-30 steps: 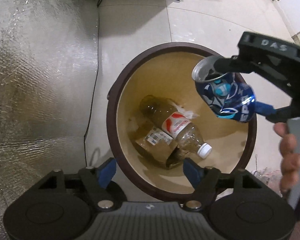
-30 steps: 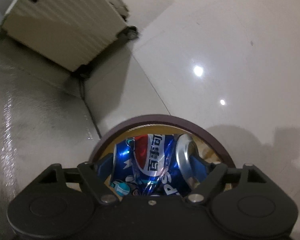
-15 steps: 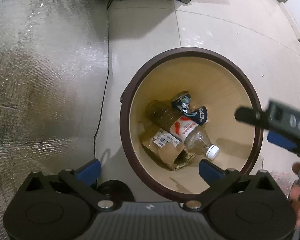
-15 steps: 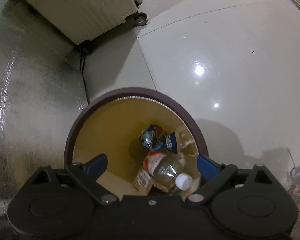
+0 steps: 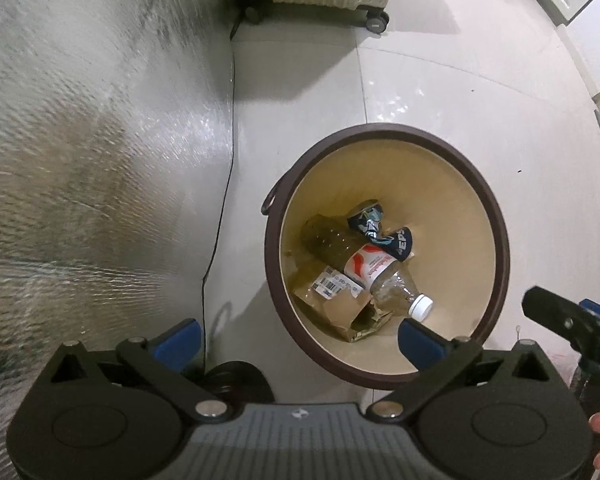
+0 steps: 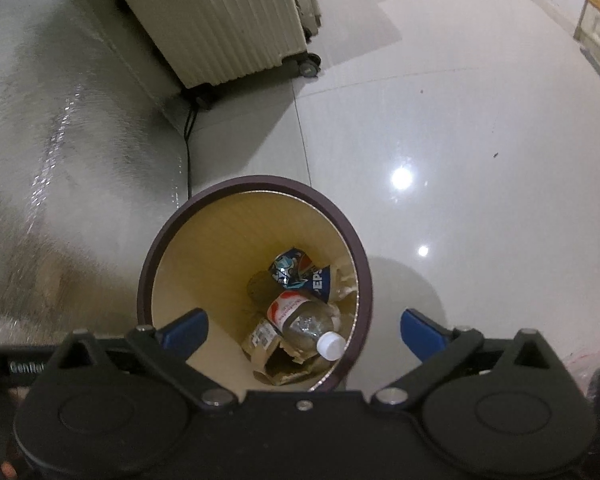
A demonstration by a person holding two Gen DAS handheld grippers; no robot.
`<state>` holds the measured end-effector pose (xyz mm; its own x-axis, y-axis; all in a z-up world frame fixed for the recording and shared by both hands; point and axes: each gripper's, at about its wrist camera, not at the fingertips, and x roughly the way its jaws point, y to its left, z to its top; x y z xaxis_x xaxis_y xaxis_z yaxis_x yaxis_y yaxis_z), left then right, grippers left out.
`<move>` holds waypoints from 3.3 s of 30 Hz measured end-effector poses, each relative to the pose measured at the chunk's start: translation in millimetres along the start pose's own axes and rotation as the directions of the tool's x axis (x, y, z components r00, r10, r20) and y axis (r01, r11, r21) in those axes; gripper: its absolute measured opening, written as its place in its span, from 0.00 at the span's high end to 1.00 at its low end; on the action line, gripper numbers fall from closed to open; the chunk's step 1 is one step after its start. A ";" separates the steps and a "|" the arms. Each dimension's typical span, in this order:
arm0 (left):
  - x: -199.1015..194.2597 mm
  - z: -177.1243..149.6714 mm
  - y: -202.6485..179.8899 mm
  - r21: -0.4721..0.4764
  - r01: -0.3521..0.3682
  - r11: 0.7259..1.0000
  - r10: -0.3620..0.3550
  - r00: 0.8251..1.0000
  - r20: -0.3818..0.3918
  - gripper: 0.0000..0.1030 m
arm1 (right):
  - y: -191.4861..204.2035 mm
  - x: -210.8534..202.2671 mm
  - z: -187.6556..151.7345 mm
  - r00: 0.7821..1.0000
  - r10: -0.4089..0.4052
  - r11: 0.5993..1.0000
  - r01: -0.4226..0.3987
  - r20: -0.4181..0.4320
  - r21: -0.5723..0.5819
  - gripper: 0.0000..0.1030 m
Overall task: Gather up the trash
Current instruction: 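Raise both tools from the wastebasket and return to the table, then grasp the gold wrapper with the left gripper while the right gripper grasps the plastic bag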
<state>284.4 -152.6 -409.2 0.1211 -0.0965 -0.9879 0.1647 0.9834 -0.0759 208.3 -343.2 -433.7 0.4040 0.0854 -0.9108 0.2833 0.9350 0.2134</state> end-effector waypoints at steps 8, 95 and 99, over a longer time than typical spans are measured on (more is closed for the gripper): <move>-43.5 -16.5 2.3 0.004 -0.009 1.000 0.009 0.997 0.075 0.00 | 0.4 -48.9 -10.7 0.998 -0.031 0.999 0.032 0.050 -0.024 0.00; -439.3 -108.7 247.6 0.033 -0.044 0.998 0.004 0.660 0.752 0.00 | 283.3 -386.4 -21.5 0.748 0.293 0.901 -0.009 0.595 -0.433 0.00; -426.0 -92.7 253.9 0.067 -0.049 0.997 -0.017 0.673 0.739 0.09 | 303.7 -377.7 -5.5 0.739 0.346 0.873 -0.028 0.578 -0.486 0.00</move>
<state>184.0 152.3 -20.1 0.8026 -0.1949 -0.5638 0.2241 0.9744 -0.0178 136.9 -89.6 -26.8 0.8995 0.1873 -0.3946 -0.1868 0.9816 0.0401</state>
